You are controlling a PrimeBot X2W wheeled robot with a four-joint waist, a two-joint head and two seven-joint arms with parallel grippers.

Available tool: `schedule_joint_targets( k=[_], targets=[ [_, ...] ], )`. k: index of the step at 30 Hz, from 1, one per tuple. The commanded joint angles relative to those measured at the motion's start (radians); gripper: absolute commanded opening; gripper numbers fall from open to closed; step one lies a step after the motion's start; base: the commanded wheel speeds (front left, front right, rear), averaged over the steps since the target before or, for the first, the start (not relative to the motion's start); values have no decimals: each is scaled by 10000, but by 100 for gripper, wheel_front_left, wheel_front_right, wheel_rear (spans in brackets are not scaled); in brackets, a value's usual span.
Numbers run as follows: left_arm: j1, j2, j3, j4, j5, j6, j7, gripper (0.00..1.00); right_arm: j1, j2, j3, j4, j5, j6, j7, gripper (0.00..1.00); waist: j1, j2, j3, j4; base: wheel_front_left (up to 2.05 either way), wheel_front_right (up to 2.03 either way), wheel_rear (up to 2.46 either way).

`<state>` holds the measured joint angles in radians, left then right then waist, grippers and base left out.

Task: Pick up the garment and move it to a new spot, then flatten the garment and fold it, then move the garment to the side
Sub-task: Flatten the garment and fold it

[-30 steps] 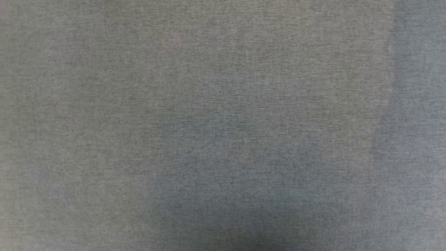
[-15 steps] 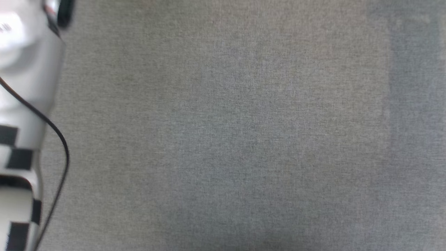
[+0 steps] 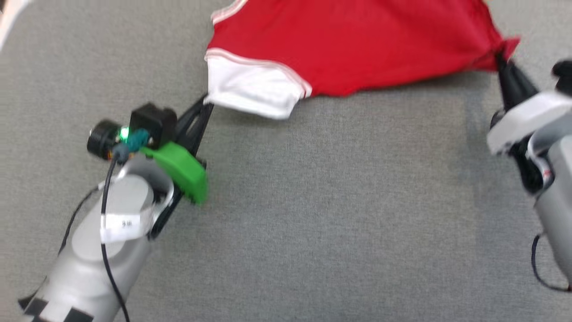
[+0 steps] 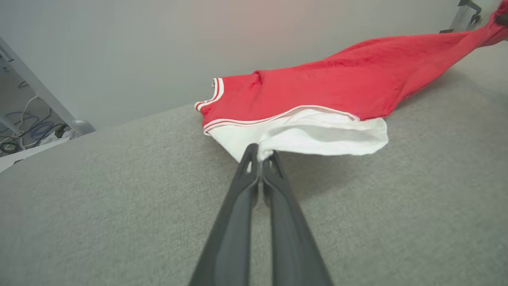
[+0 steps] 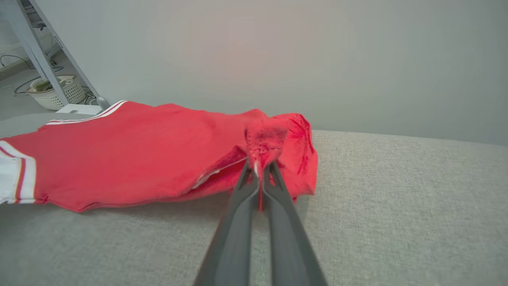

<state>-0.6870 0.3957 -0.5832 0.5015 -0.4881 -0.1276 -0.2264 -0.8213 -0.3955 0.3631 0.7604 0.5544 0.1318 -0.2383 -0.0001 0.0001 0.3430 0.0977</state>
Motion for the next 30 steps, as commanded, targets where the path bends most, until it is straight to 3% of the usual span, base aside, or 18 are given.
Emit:
schedule_joint_targets(
  k=[1, 12, 18, 30],
  targets=[
    [394, 190, -18, -19, -170, -9, 60, 0, 453, -57, 100, -160, 203, -11, -79, 0, 1, -1, -1176, 98, 0, 0, 0],
    [3248, 1139, -170, -715, -978, 131, 849, 0, 3273, -133, 446, -767, 1364, -11, 364, 0, 1, -1, -2577, 66, 0, 0, 0],
    [4355, 1404, -369, -1483, -1133, 371, 1142, 0, 4433, -102, 99, -1094, 2115, -11, 783, 0, 1, -1, -3255, 21, 0, 0, 0],
    [6819, 2350, -530, -3132, -1839, 774, 1747, 0, 6990, -279, -282, -2956, 2592, -11, 2092, 0, 1, -1, -4493, -218, 0, 0, 0]
  ],
)
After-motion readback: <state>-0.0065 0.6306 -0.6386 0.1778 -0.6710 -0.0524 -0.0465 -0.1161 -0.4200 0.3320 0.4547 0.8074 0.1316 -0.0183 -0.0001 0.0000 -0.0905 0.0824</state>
